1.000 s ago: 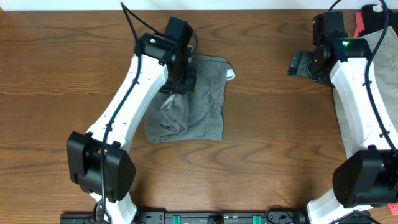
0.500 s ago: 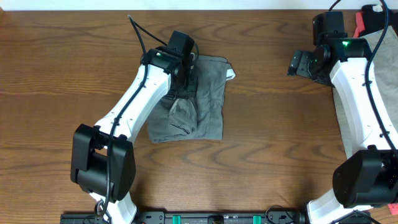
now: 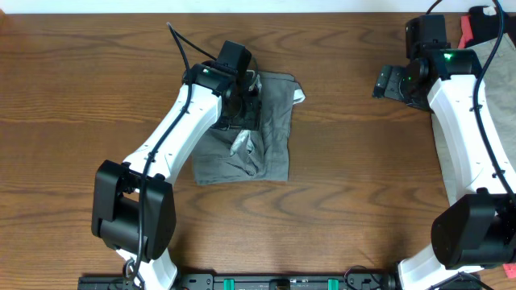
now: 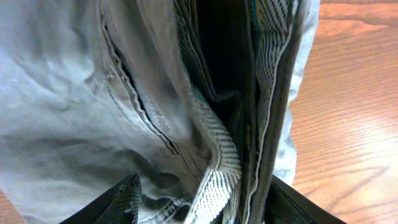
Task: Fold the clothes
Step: 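Press the folded layer down with the left gripper and release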
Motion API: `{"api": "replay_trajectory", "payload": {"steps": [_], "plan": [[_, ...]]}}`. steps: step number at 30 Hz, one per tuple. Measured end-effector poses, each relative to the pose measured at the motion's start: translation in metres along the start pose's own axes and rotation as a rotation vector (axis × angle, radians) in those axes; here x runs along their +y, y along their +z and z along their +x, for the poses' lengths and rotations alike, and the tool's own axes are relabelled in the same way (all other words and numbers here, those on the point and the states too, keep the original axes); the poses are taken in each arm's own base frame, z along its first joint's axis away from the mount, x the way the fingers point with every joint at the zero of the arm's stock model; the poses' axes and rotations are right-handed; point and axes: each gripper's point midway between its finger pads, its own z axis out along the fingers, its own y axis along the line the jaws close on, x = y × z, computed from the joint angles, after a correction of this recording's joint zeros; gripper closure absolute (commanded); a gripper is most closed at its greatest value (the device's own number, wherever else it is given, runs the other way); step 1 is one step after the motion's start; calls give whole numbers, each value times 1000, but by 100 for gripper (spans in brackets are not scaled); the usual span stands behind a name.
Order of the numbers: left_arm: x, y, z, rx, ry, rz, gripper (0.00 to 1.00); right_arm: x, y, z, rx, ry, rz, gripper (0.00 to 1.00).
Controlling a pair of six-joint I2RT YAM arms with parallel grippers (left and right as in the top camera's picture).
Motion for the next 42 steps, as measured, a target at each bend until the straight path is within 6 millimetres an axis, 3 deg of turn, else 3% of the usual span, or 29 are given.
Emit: {"api": "replay_trajectory", "payload": {"steps": [6,12,16,23,25,31,42], "plan": [[-8,-5,2,3,5,42,38,0,0,0,0,0,0,1],[-15,-29,0,-43,16,65,38,0,0,0,0,0,0,1],[-16,-29,4,-29,14,75,41,0,0,0,0,0,0,1],[-18,-4,20,35,1,122,75,0,0,0,0,0,0,1],[-20,8,24,52,1,148,80,0,0,0,0,-1,0,1],[-36,37,36,93,15,260,81,1,0,0,0,-2,-1,1],[-88,65,64,170,130,330,81,1,0,0,0,-3,-1,1]]}}
